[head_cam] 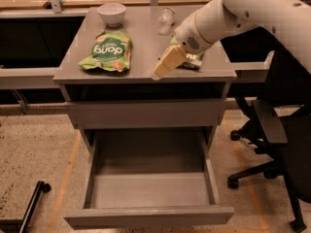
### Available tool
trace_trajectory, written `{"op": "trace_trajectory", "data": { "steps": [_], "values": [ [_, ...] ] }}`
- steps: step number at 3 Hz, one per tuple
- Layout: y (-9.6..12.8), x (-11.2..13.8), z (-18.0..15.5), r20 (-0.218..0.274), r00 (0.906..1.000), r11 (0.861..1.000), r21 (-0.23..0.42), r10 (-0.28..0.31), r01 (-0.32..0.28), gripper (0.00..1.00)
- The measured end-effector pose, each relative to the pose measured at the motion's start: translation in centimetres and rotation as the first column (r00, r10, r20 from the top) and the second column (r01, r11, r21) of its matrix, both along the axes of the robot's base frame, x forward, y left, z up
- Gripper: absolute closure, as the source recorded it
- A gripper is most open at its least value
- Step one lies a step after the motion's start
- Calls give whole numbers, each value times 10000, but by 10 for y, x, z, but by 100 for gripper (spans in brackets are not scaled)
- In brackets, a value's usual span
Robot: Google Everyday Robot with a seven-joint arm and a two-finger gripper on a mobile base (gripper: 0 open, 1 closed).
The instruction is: Place green rice chip bag into middle drawer
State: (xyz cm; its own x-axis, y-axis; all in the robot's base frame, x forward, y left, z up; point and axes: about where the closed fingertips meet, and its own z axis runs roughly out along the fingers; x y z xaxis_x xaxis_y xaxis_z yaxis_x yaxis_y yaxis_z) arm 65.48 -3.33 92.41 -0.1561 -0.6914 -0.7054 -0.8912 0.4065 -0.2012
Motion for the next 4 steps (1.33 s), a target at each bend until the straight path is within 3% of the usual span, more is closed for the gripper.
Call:
{"op": "trace_trajectory", "data": {
  "steps": [1,2,4],
  "values": [
    [0,0,0,-1,10000,10000,0,1,-1,0],
    [19,15,-10,-92,9998,9990,402,-184,187,0],
    [94,76,-36,-67,9999,9845,1754,100,-86,0]
  ]
}}
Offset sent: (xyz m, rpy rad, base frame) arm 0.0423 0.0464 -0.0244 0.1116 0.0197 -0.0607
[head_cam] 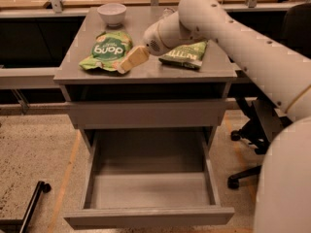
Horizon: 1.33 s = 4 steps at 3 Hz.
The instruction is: Place green rice chip bag into middle drawer
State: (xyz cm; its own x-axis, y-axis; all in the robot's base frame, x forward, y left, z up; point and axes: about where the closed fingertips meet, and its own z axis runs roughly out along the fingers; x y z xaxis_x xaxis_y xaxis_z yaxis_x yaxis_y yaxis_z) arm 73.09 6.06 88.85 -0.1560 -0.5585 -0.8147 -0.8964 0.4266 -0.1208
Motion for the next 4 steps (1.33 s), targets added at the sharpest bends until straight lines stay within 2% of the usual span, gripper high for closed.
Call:
{"op": "trace_trajectory", "data": {
  "steps": [1,3,4],
  "values": [
    [30,23,-4,107,9996,9988,418,261,-265,0],
    [88,80,-25,390,9992,9864,1634,91,-153,2],
    [97,88,-30,460,9989,9850,1721,35,-113,24]
  ]
}}
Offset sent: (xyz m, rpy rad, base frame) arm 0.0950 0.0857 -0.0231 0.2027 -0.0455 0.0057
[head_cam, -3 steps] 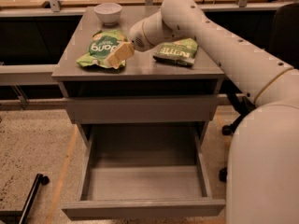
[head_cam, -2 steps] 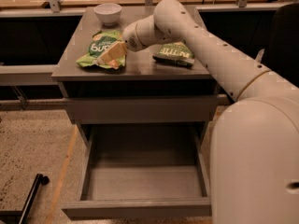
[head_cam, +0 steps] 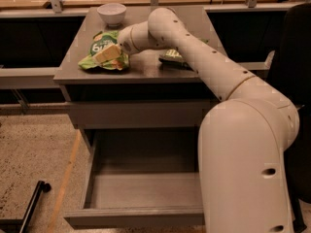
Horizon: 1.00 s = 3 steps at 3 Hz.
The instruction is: Place green rice chip bag into middle drawer
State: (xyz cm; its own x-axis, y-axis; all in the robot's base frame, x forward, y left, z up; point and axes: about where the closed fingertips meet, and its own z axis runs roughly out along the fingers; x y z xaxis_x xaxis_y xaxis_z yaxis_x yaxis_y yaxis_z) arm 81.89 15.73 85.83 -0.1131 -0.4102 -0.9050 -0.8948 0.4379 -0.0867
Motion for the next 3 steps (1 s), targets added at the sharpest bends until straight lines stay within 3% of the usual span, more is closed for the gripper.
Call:
{"op": "trace_trajectory", "data": {
  "steps": [2,3],
  "values": [
    [-16,-19,14,525,9985,9997,-173,-143,152,70],
    [-23,-34,9,421,9991,9997,-229,27,-17,94]
  ]
}}
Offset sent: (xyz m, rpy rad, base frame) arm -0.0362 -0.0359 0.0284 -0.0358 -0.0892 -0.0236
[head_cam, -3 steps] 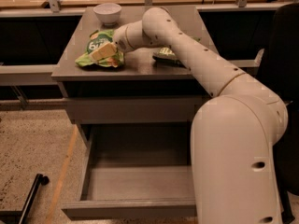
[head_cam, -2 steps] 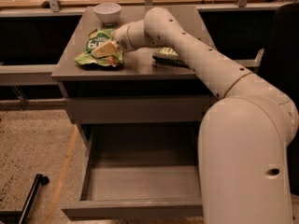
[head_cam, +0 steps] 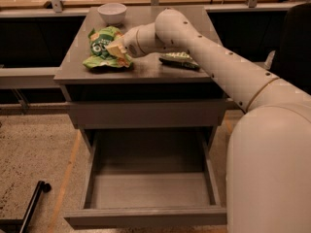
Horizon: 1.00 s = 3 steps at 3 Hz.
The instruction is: Place green rice chip bag into middle drawer
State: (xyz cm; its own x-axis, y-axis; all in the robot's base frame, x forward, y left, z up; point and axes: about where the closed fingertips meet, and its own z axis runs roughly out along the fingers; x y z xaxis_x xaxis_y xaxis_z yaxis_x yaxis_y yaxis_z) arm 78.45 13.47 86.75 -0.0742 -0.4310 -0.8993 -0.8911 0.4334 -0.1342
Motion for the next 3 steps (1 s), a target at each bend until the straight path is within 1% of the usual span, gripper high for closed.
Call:
{"op": "trace_trajectory", "data": {
  "steps": [1,3],
  "values": [
    [4,-7,-9,-210,9996,9998,-4,192,-192,100],
    [4,-7,-6,-210,9996,9998,-5,192,-192,100]
  ]
}}
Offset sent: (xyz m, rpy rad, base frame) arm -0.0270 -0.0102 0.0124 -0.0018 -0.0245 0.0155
